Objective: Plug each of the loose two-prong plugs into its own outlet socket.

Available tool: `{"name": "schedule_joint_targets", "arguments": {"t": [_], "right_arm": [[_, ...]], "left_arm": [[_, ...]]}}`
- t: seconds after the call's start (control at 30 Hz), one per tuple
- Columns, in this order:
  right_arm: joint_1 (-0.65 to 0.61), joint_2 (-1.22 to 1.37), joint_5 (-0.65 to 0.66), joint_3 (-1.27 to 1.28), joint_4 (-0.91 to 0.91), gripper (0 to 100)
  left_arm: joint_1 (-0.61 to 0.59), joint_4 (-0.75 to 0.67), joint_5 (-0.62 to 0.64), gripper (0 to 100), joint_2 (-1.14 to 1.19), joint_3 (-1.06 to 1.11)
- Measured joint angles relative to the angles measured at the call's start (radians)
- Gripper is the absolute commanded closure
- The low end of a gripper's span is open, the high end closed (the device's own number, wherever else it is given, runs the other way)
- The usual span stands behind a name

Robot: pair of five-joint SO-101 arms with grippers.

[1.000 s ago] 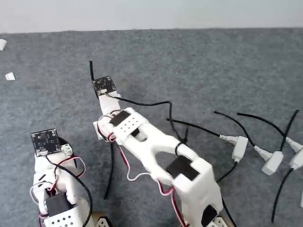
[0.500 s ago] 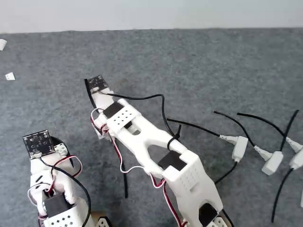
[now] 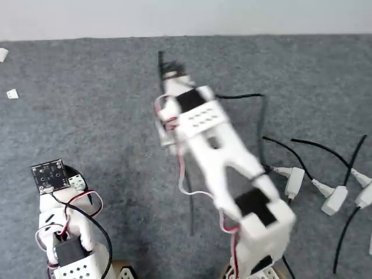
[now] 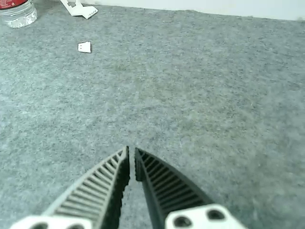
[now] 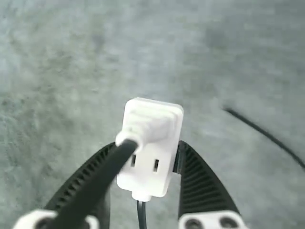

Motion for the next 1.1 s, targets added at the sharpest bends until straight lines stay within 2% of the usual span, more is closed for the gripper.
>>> {"name": "schedule_joint_targets", "arguments": {"t": [0.2, 0.37, 0.5, 0.67, 0.77, 0.93, 1.0, 1.1], "right_arm": [[0.236, -0.331, 0.11, 0.267, -0.037, 99.0], [0.549, -0.578, 0.233, 0.522, -0.146, 98.8], [0.829, -0.635, 0.316, 0.717, -0.287, 98.7], [1.088, -0.638, 0.42, 0.936, -0.517, 98.5], [1.174, -0.638, 0.463, 1.002, -0.638, 92.0], [1.237, -0.647, 0.479, 1.007, -0.664, 70.6], [1.24, -0.654, 0.479, 0.999, -0.626, 69.3], [1.24, -0.657, 0.479, 0.919, -0.488, 76.7]], "left_arm": [[0.0, 0.0, 0.0, 98, 0.0, 0.0], [0.008, 0.0, 0.0, 98, 0.0, 0.0], [0.009, 0.0, 0.0, 98, 0.0, 0.0], [0.043, 0.029, 0.0, 98, 0.0, 0.0], [0.061, 0.048, 0.0, 98, 0.0, 0.0], [0.072, 0.063, -0.012, 98, 0.0, 0.0], [0.078, 0.072, -0.035, 98, 0.0, 0.0], [0.08, 0.074, -0.041, 98, 0.0, 0.0]]}}
